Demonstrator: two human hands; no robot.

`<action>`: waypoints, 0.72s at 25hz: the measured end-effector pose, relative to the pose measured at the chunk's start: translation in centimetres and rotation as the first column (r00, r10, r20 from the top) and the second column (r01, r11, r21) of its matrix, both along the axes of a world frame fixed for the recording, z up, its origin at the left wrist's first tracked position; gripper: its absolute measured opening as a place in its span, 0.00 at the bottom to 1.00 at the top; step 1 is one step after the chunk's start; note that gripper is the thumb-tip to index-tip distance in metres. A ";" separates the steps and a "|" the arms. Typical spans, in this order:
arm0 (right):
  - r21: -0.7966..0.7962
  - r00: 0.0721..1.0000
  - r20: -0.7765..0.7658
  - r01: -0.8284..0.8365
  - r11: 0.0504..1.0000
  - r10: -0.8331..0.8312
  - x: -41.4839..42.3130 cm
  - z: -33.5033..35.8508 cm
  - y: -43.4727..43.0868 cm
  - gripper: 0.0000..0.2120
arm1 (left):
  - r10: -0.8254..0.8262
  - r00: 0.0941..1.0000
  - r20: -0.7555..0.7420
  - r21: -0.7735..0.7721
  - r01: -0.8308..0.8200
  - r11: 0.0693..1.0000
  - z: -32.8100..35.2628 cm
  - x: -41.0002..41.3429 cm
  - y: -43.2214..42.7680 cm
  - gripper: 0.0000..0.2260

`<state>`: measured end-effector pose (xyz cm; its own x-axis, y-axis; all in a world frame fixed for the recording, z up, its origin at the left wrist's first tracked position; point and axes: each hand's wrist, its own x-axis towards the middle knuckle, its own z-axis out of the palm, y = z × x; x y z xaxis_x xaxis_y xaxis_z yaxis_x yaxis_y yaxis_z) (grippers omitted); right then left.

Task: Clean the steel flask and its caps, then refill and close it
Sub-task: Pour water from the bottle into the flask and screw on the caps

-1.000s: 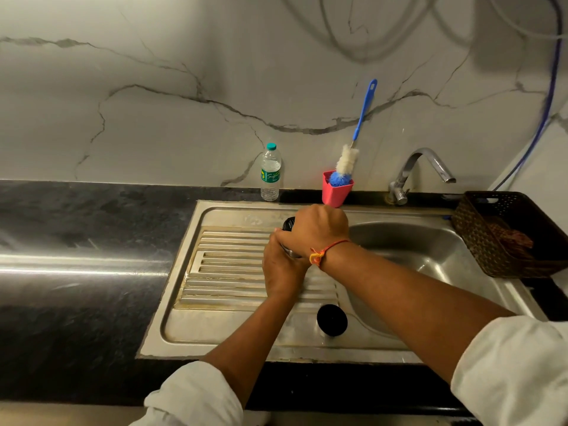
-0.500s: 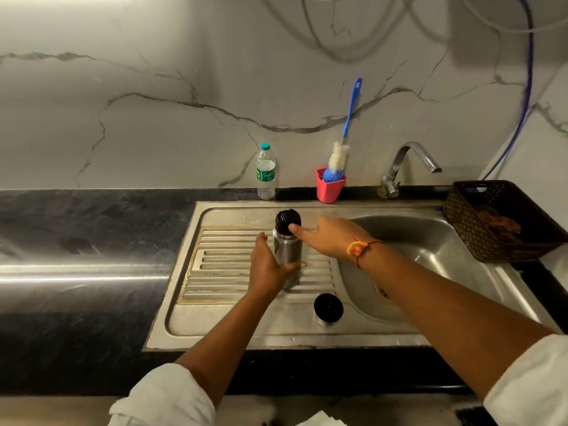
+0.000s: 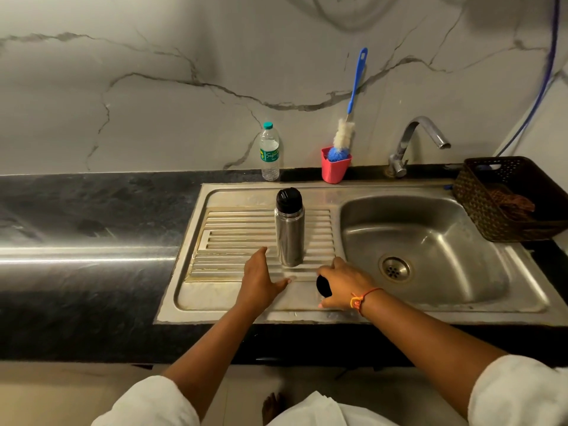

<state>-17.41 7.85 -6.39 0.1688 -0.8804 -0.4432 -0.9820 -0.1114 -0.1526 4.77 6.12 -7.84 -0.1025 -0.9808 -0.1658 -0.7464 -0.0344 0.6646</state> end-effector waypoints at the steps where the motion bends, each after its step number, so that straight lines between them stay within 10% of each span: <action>1: -0.016 1.000 -0.007 -0.010 1.000 0.010 0.1 -0.3 0.1 0.33 | 0.008 1.000 -0.014 -0.002 -0.008 1.000 0.0 0.1 0.1 0.44; 5: -0.106 0.942 0.296 0.198 0.974 -0.160 -0.7 0.7 -0.2 0.24 | 0.028 0.997 -0.066 -0.039 -0.030 0.999 0.4 0.1 0.3 0.39; 9: 0.219 0.353 0.817 0.542 0.811 -0.457 -2.6 2.8 -1.4 0.27 | 0.057 0.991 -0.121 -0.117 -0.071 0.991 1.3 0.2 -0.5 0.37; 13: 0.328 0.054 0.906 0.538 0.777 -0.420 -3.3 5.0 -1.9 0.22 | 0.042 0.980 -0.195 -0.152 -0.073 0.986 2.3 -0.2 -2.0 0.38; 18: 0.178 0.046 0.968 0.569 0.803 -0.247 -2.3 10.3 -3.7 0.19 | -0.002 0.963 -0.271 -0.157 -0.042 0.987 3.8 -1.5 -3.7 0.43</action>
<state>-19.71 4.16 3.88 -0.1296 -0.9889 -0.0721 0.0165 0.0705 -0.9974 3.28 2.42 -4.03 -0.1017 -0.9945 0.0240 -0.5392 0.0754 0.8388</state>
